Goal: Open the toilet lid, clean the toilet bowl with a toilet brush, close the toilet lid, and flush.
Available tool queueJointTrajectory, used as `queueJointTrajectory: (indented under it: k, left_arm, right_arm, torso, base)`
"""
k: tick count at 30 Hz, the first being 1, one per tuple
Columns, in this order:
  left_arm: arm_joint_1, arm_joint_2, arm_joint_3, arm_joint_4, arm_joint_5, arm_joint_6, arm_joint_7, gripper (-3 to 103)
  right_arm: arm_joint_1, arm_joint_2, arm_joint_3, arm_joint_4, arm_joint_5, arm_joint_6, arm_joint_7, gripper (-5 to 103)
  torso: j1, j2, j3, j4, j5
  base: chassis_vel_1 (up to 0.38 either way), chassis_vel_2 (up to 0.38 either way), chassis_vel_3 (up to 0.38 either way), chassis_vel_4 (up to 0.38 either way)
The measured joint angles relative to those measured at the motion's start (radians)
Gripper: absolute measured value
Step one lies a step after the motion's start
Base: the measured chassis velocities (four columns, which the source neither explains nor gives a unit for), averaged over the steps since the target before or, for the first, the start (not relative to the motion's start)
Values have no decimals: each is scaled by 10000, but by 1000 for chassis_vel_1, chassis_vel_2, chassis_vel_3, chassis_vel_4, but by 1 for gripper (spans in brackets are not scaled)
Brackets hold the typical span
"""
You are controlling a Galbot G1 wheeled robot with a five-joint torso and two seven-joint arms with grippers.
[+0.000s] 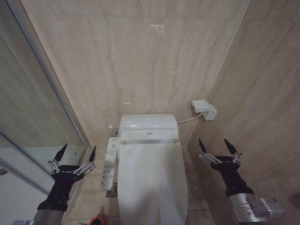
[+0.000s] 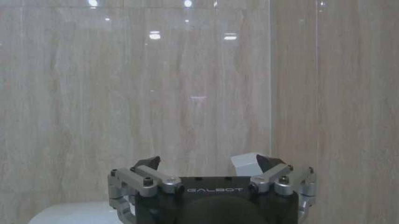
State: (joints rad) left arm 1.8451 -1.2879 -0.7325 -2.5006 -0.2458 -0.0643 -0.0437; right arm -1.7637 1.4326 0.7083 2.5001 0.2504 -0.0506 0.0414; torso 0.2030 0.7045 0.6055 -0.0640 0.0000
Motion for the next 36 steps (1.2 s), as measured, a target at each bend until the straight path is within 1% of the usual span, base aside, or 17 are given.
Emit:
queueJointTrajectory:
  k: [9, 16, 17, 20, 24, 26, 28, 30, 31, 32, 35, 36]
  left_arm:
    - [-1, 2, 1, 6, -3, 7, -3, 100]
    - [-1, 2, 1, 8, -6, 10, -4, 100]
    - [-2, 2, 2, 8, -6, 10, -3, 100]
    - [-2, 2, 1, 8, -8, 10, -4, 100]
    - [-2, 2, 2, 8, -9, 11, -4, 100]
    - [-2, 2, 2, 8, -9, 11, -4, 100]
    - [-2, 4, 1, 8, -9, 11, -4, 100]
    - [-2, 2, 3, 8, -10, 11, -4, 100]
    - [-1, 2, 1, 5, -9, 10, -4, 100]
    - [-2, 3, 3, 6, -10, 11, -4, 100]
    - [-3, 2, 4, 6, -10, 11, -4, 100]
    - [0, 2, 2, 5, -10, 11, -4, 100]
  right_arm:
    - [0, 0, 0, 0, 0, 0, 0, 100]
    - [0, 0, -1, 0, 0, 0, 0, 100]
    - [1, 0, 0, 0, 0, 0, 0, 100]
    - [0, 0, 0, 0, 0, 0, 0, 100]
    - [1, 0, 0, 0, 0, 0, 0, 100]
    - [1, 0, 0, 0, 0, 0, 0, 100]
    - [0, 0, -1, 0, 0, 0, 0, 100]
    - [1, -2, 0, -1, 0, 0, 0, 100]
    - [0, 0, 0, -1, 0, 0, 0, 100]
    - [0, -1, 0, 1, 0, 1, 0, 100]
    - [0, -2, 0, 0, 0, 1, 0, 100]
    - [0, 0, -1, -1, 0, 1, 0, 100]
  torso:
    - [4, -1, 1, 0, 0]
    - [-1, 0, -1, -1, -3]
    - [-2, 0, -1, 2, 2]
    - [-3, 1, -1, -3, -3]
    - [-1, 0, 0, 2, 0]
    - [0, 0, 0, -1, 3]
    - [1, 0, 1, -1, -3]
    - [-2, 0, 0, 2, -1]
    - [-3, 1, -2, 0, 11]
    - [-5, 2, -3, -2, -8]
    - [-3, 1, 0, 0, 0]
    - [-3, 1, -1, 4, 13]
  base:
    - [53, -57, -60, 71]
    - [185, -180, -183, 197]
    - [212, -244, -227, 219]
    - [256, -255, -266, 271]
    - [290, -277, -283, 300]
    - [327, -349, -309, 307]
    - [343, -352, -367, 347]
    - [356, -344, -354, 355]
    - [375, -344, -364, 388]
    - [384, -386, -364, 386]
    - [387, -376, -375, 382]
    - [316, -362, -361, 374]
